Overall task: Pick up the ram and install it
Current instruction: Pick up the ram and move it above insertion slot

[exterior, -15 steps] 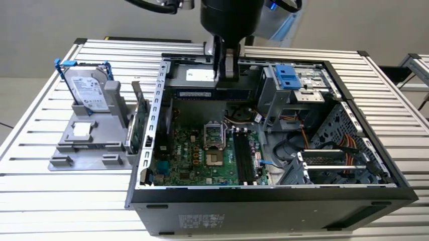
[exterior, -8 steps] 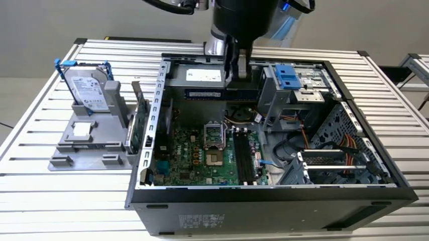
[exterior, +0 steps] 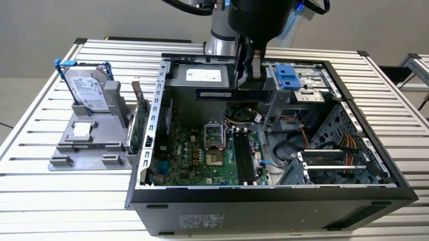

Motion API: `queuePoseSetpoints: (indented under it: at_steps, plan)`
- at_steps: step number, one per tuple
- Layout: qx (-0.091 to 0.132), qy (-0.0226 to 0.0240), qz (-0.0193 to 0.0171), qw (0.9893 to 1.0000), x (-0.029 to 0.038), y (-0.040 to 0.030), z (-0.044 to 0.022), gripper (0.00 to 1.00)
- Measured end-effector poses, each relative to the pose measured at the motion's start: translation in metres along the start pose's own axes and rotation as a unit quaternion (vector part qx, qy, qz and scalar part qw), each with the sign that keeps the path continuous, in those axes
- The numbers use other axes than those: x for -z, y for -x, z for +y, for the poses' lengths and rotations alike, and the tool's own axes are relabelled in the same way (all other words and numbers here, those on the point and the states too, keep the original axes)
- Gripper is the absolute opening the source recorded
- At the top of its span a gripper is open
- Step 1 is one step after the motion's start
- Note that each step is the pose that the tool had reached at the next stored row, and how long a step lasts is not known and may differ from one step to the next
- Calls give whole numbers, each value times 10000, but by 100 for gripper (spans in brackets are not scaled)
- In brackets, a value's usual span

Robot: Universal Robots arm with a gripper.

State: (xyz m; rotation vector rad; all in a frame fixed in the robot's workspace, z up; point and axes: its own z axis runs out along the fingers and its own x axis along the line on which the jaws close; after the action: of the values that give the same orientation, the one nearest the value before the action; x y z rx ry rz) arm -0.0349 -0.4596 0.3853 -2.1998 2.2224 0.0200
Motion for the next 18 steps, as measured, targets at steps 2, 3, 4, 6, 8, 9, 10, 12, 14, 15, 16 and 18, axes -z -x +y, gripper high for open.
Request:
queuePoseSetpoints:
  at_steps: [2, 3, 4, 6, 8, 9, 10, 12, 14, 15, 16, 18]
  plan:
    - [-12, 0, 1, 10000, 0, 1, -46, 0]
    - [-19, 0, 0, 10000, 0, 3, -70, 0]
    - [-25, 0, 0, 10000, 0, 4, -93, 0]
    - [-34, -1, 0, 10000, 0, 10, -141, 0]
    - [-47, -1, 1, 10000, 0, 15, -191, 0]
    - [-57, -1, 1, 10000, 0, 16, -213, 0]
    - [-69, -1, 0, 10000, -1, 18, -235, 0]
    - [-98, -2, 0, 10000, -1, 21, -275, 0]
    - [-129, -2, 0, 9999, -2, 23, -312, 0]
    - [-143, -3, 0, 9999, -2, 25, -331, 0]
    - [-157, -3, 0, 9999, -2, 27, -350, 0]
    - [-183, -4, 1, 9998, -2, 31, -388, 0]
